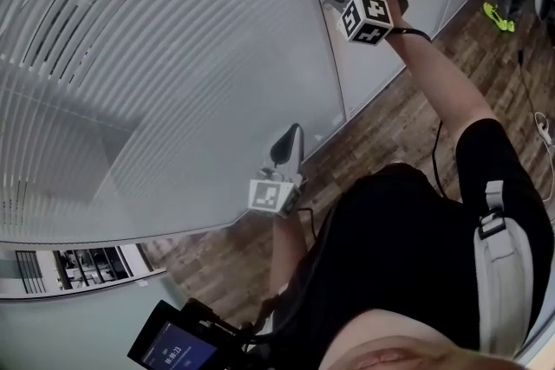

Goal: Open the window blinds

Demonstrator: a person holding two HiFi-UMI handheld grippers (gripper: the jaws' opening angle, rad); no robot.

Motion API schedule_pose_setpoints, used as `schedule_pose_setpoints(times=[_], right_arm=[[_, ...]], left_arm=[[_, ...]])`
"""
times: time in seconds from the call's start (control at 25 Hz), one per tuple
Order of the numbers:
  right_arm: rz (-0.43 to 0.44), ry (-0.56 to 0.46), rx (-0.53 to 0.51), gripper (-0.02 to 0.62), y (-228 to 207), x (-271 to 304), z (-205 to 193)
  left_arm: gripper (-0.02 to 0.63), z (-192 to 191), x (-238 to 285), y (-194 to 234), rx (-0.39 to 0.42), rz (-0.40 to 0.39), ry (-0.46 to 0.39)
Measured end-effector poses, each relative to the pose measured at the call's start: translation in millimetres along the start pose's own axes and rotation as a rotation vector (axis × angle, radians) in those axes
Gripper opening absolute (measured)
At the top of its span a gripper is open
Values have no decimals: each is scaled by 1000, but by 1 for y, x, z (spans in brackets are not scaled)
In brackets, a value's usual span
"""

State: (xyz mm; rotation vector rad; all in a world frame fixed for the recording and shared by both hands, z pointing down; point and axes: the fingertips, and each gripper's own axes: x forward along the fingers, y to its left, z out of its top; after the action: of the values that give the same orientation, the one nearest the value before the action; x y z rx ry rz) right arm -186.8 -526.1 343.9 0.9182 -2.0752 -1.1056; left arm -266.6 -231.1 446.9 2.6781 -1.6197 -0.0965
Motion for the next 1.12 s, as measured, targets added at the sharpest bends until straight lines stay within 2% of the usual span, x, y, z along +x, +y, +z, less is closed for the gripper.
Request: schedule_pose_setpoints(times=[0.12, 0.24, 0.32, 0.52, 0.6, 0.76, 1.12], right_arm=[[-5, 28, -171, 223, 5, 7, 2], [-15, 49, -256, 199, 8, 10, -1], [-19, 59, -282, 132, 9, 11, -4], [-28, 53, -245, 129, 6, 9, -5], [-21, 43, -176, 129, 5, 9, -4], [2, 17, 63, 129, 1, 10, 0], [26, -14, 470, 129, -4, 11, 0]], left_arm=[[3, 0, 1, 0, -5, -1, 1], [3, -3, -2, 1, -11, 5, 4], [3, -4, -5, 2, -16, 14, 7], [3, -4, -9, 7, -12, 33, 6], [3, -4, -8, 7, -12, 34, 9], [3, -3, -7, 7, -15, 22, 8], [3, -1, -5, 8, -13, 13, 9]])
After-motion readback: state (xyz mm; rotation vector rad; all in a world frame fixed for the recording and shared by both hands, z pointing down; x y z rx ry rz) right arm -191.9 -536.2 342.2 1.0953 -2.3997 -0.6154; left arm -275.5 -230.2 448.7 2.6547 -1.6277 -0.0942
